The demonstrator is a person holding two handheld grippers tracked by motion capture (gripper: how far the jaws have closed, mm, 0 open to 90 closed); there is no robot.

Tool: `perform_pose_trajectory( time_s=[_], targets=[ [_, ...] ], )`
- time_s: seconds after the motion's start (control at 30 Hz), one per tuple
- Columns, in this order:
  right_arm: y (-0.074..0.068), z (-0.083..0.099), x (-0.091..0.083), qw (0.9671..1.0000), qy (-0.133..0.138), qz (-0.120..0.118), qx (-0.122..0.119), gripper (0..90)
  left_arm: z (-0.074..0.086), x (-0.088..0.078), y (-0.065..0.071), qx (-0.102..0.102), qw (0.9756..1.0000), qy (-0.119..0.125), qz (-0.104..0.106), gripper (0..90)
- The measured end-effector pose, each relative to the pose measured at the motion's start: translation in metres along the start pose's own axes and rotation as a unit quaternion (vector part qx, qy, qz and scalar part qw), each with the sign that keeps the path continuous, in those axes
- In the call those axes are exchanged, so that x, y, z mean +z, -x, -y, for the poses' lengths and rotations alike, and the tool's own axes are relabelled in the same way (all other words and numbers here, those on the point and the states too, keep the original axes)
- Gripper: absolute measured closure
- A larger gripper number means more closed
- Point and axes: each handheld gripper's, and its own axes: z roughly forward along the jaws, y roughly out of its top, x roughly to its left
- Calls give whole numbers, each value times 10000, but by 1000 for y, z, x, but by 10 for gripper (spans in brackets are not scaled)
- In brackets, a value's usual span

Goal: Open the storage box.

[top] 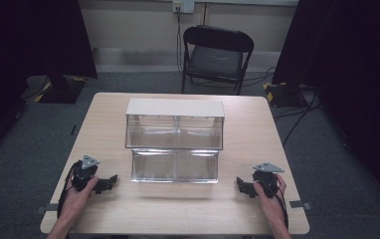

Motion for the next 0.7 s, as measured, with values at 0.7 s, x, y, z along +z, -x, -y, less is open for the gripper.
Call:
perform_pose_trajectory(
  time_s=[0.7],
  targets=[
    [-5,-4,-9,9997,-38,-244,46,145,0,0,0,-5,10000,1,1,21]
  ],
)
